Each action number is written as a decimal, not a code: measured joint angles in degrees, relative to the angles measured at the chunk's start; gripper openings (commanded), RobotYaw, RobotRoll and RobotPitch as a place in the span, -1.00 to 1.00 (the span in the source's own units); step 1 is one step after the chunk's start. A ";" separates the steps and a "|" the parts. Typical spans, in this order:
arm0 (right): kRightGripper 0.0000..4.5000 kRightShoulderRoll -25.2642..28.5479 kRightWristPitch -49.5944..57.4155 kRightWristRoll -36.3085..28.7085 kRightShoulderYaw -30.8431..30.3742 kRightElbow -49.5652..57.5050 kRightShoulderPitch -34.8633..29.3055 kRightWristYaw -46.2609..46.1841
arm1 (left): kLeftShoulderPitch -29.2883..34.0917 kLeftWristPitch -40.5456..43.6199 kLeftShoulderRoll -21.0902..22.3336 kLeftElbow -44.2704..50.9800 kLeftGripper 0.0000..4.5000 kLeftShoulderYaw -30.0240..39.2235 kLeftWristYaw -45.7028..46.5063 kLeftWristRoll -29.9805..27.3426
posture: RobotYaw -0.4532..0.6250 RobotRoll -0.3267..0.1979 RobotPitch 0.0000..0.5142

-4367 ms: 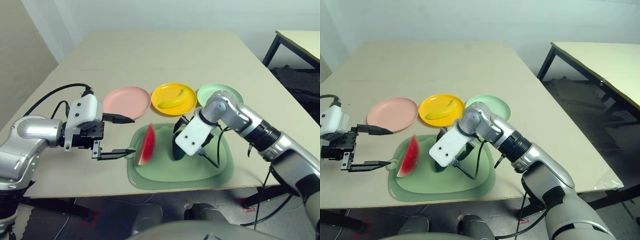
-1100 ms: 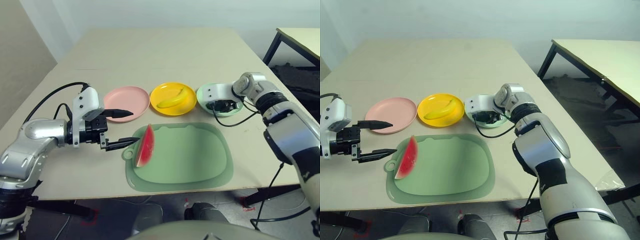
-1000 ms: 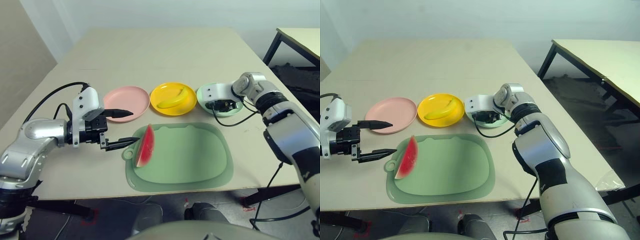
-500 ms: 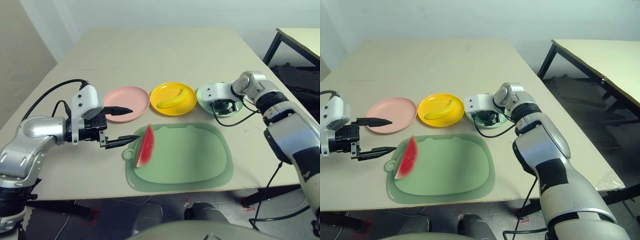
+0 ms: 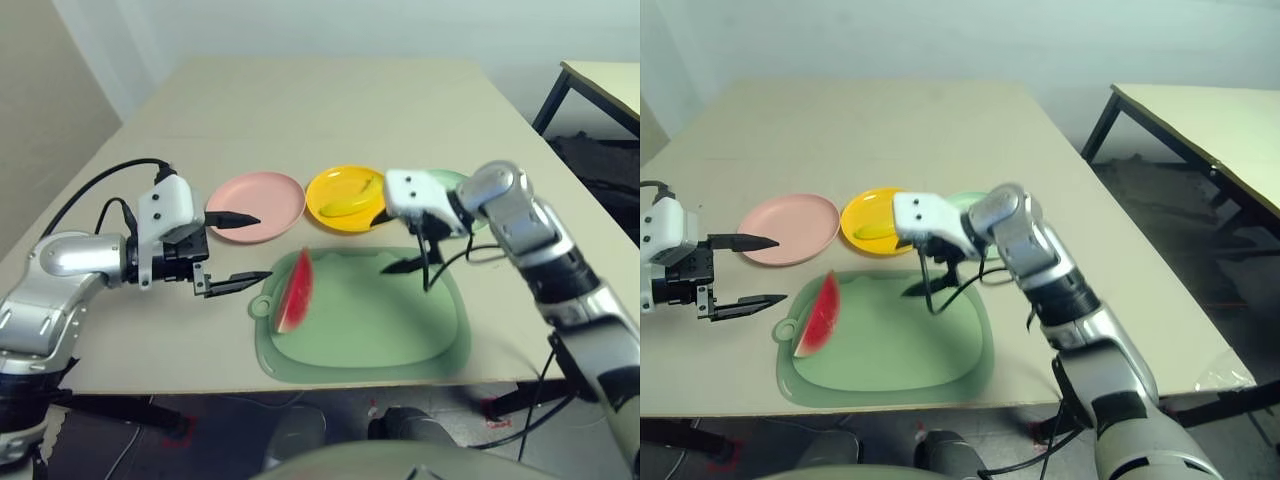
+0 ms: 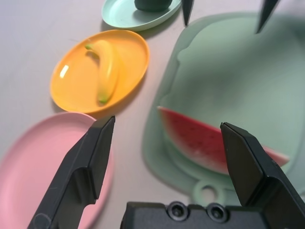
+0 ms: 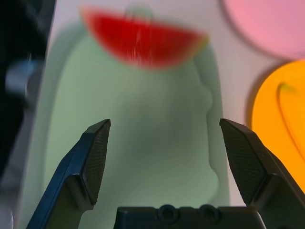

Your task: Place the fruits into color-matched plates.

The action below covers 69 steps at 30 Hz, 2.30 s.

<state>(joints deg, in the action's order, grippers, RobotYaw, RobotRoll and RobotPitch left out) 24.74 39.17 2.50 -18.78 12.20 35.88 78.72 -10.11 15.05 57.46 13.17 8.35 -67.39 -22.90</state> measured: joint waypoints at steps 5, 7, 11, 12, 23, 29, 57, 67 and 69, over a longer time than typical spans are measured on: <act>0.99 -6.11 5.15 -3.72 2.24 3.12 -5.37 -12.23 | -7.79 -7.61 1.25 -6.27 1.00 -4.91 -3.66 5.97 | 0.14 0.25 -0.97; 0.99 -8.43 6.04 -5.20 4.30 3.45 -6.60 -16.59 | -10.66 -11.17 1.40 -8.18 1.00 -6.95 -5.44 8.04 | 0.14 0.25 -0.97; 0.99 -13.28 8.94 -8.51 7.97 5.01 -10.44 -25.13 | -15.78 -16.78 -0.83 -9.18 1.00 -11.09 -8.76 9.90 | 0.13 0.25 -0.97; 0.99 -13.91 8.96 -9.27 8.69 5.50 -11.42 -26.78 | -16.70 -18.34 -1.38 -9.21 1.00 -12.30 -9.61 10.30 | 0.12 0.25 -0.98; 0.99 -4.64 -8.19 -18.62 12.03 6.66 -27.57 -21.00 | -28.08 -41.77 -4.03 -20.36 1.00 -23.67 -22.04 17.38 | 0.05 0.25 -1.00; 0.99 -0.79 -20.18 -22.54 13.04 2.42 -34.24 -14.33 | -31.74 -48.98 -4.35 -23.21 1.00 -30.23 -24.47 17.99 | 0.00 0.25 -1.00; 0.99 1.55 -29.08 -25.13 11.35 -2.58 -35.91 -13.88 | -31.95 -59.28 -10.40 -32.81 1.00 -43.28 -19.42 31.84 | -0.07 0.25 -1.00; 1.00 1.56 -29.13 -25.21 11.05 -2.44 -35.85 -14.45 | -31.68 -56.52 -11.29 -33.27 0.41 -42.98 -18.66 33.32 | -0.06 0.25 -1.00; 1.00 1.64 -29.61 -25.20 11.05 -2.44 -36.08 -14.33 | -31.38 -55.46 -11.28 -33.10 0.12 -42.98 -19.43 33.11 | -0.06 0.25 -1.00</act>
<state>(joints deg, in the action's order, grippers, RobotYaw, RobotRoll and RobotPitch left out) 26.38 9.55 -22.70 -7.73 9.75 -0.20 64.40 -41.49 -40.41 46.19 -19.93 -34.63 -86.82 10.21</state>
